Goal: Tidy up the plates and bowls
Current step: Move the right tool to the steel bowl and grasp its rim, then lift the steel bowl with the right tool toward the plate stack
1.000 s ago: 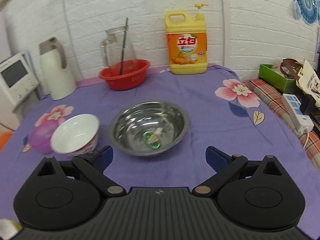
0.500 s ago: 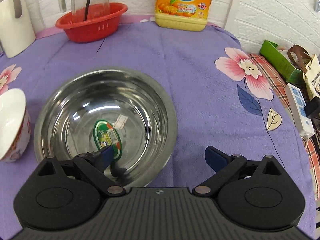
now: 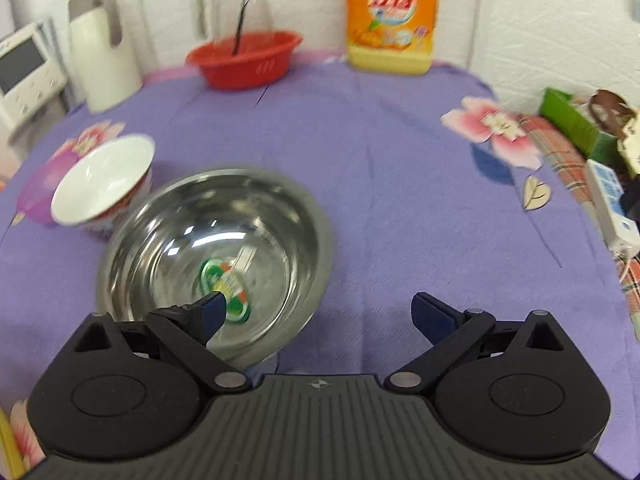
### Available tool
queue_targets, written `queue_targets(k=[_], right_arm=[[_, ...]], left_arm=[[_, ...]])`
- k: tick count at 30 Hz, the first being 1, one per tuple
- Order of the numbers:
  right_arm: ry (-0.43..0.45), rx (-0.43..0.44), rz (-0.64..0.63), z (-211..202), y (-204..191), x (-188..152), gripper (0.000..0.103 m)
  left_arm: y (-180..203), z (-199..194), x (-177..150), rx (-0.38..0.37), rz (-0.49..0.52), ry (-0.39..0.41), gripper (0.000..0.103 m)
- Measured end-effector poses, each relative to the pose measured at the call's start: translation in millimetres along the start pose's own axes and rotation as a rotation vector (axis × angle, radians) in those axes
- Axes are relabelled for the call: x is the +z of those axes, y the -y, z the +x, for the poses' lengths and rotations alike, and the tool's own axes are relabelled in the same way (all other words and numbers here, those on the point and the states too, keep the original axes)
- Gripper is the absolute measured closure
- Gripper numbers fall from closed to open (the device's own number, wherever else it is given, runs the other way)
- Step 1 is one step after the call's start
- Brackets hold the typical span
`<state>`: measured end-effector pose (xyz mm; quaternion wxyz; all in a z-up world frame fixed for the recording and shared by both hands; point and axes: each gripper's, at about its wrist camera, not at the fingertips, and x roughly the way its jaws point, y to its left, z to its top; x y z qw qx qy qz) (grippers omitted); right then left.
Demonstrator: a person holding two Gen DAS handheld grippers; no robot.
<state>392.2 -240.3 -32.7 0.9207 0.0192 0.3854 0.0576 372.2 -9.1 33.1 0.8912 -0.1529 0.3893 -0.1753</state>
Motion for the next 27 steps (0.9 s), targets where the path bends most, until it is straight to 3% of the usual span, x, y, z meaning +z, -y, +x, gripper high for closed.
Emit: queue_targets(k=[8,16,18,21,27], right_arm=[[0.053,-0.004,0.018,25,0,-6,0.0],[0.074,-0.017,-0.036,26,-1,-10,0.0],[0.081,-0.014,-0.037,25,-3,-11,0.0],[0.099,0.022,-0.065,22,-7,-13,0.0],[0.116,0.101,-0.096,10,-20,-17,0.004]], left_arm=[[-1,63,15,0.054,-0.06,-0.07,0.03],[14,99,26,0.099,0.018,-0.067,0.037],[20,102,25,0.094,0.047,-0.063,0.054],[23,104,23,0.065,0.069,-0.063,0.07],[26,88,14,0.037,0.074,-0.063,0.076]])
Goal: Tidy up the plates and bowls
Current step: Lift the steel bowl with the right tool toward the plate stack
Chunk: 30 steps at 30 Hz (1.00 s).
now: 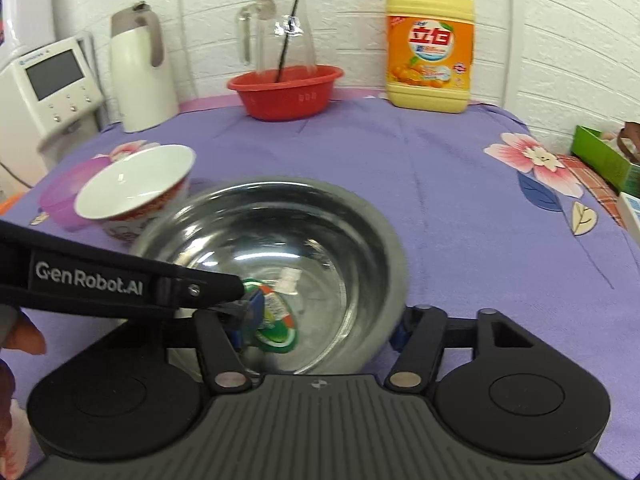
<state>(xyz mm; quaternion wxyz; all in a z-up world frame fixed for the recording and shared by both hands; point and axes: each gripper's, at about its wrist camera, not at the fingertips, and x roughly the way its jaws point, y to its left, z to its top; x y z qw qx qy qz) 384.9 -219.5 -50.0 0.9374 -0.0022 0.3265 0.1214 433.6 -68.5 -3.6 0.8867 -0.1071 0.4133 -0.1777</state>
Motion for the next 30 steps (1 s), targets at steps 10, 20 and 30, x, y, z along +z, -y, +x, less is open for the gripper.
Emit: queue_targets(k=[10,20,30], right_arm=[[0.039,0.007,-0.077,-70,-38,-17,0.002],[0.015,-0.011,-0.076,-127,-56,-71,0.002],[-0.009,-0.008,-0.024,-145,-58,-95,0.002]], left_arm=[[12,-70,-41,-0.025,0.036,-0.008,0.076],[25,-104,-107,-0.063,0.075,-0.056,0.077],[38,-113,-128,-0.071,0.158,-0.068,0.078]])
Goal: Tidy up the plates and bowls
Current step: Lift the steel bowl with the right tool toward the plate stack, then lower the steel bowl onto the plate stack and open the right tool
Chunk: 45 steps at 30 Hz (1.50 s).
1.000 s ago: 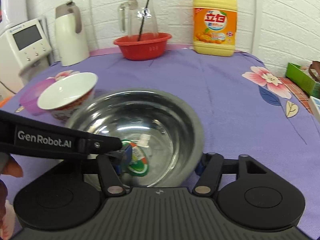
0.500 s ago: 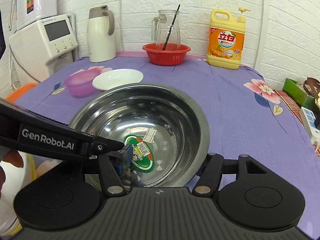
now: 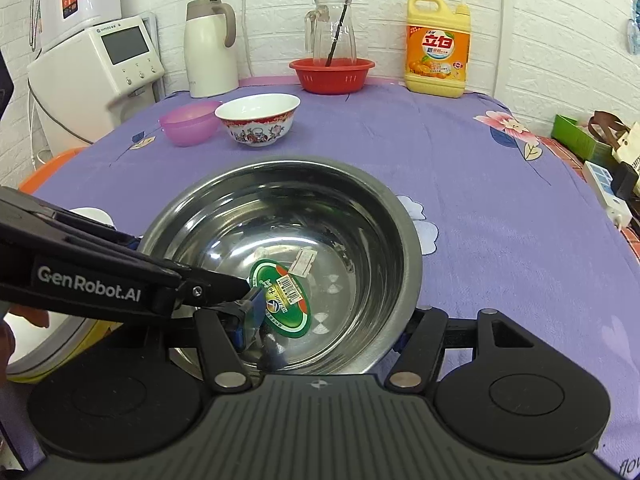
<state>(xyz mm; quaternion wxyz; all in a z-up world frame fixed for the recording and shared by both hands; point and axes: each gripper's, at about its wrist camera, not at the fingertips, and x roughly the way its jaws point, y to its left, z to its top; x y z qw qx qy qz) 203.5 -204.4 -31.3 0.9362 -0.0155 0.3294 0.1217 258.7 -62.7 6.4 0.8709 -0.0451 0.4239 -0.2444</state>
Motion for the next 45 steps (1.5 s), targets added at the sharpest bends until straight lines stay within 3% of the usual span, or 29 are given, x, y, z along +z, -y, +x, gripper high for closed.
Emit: queue_targets(k=[6,10,11,12,14,20,31,45], right_arm=[[-0.024,-0.014,0.043,0,9,-11,0.002],[-0.036,0.0,0.043,4,9,-13,0.0],[-0.04,0.007,0.05,4,8,-13,0.0],[-0.04,0.006,0.061,4,9,-12,0.0],[-0.04,-0.011,0.078,4,12,-14,0.0],[0.021,-0.008,0.201,-15,32,-21,0.0],[0.088,-0.012,0.279,-34,48,-15,0.0],[0.086,0.067,0.156,-24,15,30,0.0]], left_arm=[[6,15,-1,-0.008,0.031,-0.034,0.078],[9,18,-3,0.043,0.082,-0.022,0.076],[9,17,-3,0.054,0.093,-0.014,0.07],[9,15,-2,0.072,0.105,0.005,0.052],[8,9,-1,0.135,0.118,0.051,0.028],[-3,-7,7,0.095,0.066,0.101,0.028],[-28,-38,13,0.169,0.035,0.168,0.027],[-53,-59,21,0.178,0.016,0.215,0.027]])
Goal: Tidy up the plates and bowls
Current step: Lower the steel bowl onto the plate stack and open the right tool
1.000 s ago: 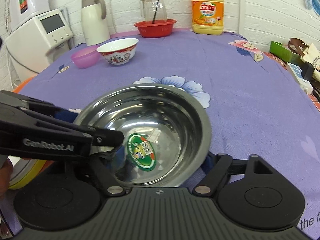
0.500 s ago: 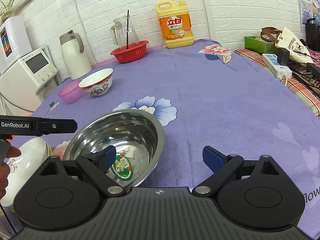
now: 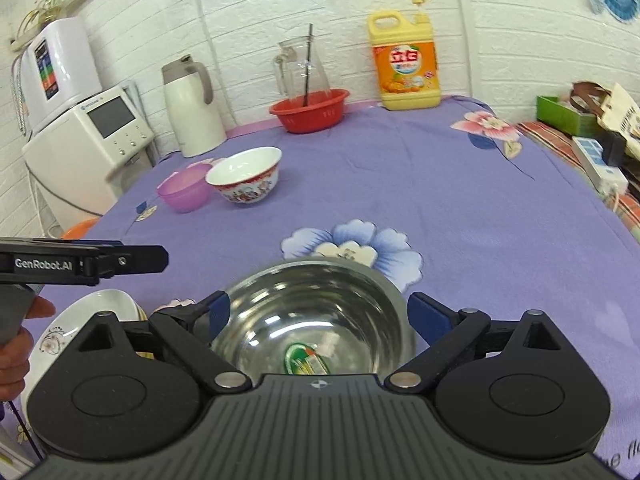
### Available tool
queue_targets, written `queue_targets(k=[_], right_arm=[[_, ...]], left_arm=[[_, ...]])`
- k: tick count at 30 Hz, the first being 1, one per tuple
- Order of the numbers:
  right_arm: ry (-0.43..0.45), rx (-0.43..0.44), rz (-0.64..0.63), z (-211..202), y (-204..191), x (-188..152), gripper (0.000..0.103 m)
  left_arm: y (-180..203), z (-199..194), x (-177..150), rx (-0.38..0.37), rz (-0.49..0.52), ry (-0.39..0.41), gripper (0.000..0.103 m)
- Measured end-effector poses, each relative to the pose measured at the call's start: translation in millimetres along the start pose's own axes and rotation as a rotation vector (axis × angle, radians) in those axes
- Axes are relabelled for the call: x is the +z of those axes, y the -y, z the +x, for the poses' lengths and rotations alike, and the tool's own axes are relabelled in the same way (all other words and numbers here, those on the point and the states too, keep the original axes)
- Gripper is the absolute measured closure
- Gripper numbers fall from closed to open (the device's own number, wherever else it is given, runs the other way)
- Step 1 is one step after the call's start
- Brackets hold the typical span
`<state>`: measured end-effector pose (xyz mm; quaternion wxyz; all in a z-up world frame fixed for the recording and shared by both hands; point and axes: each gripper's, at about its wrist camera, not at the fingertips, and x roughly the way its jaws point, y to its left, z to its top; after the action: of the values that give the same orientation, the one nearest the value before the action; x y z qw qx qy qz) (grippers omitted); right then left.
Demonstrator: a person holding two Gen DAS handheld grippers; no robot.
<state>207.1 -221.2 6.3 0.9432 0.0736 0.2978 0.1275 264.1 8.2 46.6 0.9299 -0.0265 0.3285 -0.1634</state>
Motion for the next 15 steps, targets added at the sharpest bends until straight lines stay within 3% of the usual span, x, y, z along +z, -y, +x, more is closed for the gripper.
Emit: queue_targets(k=[8,15], right_arm=[[-0.024,0.032,-0.116,20,-21,42,0.0],[-0.077,0.016,-0.214,67,-33,86,0.0]], left_arm=[[-27,12,10,0.014,-0.044,0.0,0.027],[-61,34,29,0.014,-0.128,-0.027,0.027]])
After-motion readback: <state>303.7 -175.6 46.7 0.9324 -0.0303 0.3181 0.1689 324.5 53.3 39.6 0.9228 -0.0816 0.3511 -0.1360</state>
